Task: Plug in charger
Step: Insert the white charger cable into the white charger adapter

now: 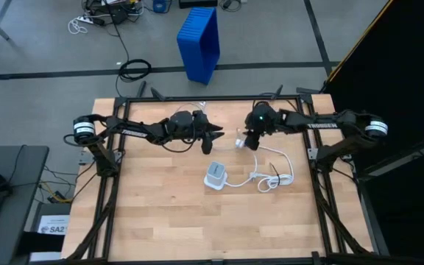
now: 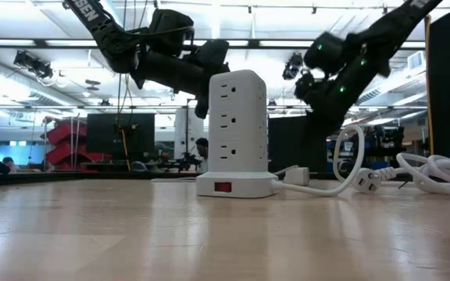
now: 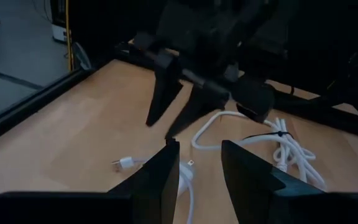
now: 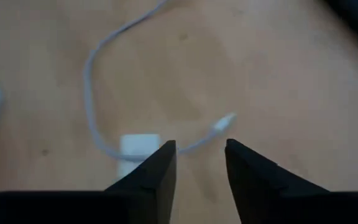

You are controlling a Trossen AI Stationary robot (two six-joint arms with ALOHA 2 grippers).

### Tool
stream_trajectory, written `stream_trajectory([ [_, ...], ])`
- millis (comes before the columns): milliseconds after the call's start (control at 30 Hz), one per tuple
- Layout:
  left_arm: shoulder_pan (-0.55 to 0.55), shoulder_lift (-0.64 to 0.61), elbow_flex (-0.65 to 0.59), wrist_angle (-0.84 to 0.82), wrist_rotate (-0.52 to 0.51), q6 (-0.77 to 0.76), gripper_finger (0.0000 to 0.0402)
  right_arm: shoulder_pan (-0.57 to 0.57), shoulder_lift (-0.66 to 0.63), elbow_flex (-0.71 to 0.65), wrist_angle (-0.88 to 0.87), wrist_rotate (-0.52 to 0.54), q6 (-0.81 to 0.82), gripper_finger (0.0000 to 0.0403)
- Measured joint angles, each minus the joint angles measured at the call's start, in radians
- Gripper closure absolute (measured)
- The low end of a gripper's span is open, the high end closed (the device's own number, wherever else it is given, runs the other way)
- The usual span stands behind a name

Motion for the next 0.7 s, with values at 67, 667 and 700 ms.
stream_trajectory([
  [67, 0.0, 0.0, 0.0, -0.006, 0.0, 0.0, 0.0298, -0.001, 0.037, 0.008, 0.011, -0.016, 0.011, 0.0264],
  [667, 0.0, 0.0, 0.0, -0.056, 0.0, 0.021, 0.0298, -0.013, 0.332, 0.271, -0.137, 0.055, 0.054, 0.0263],
  [700, -0.001, 0.0, 0.0, -0.058, 0.0, 0.025, 0.0298, -0.016, 0.33, 0.273, -0.144, 0.056, 0.053, 0.0267],
])
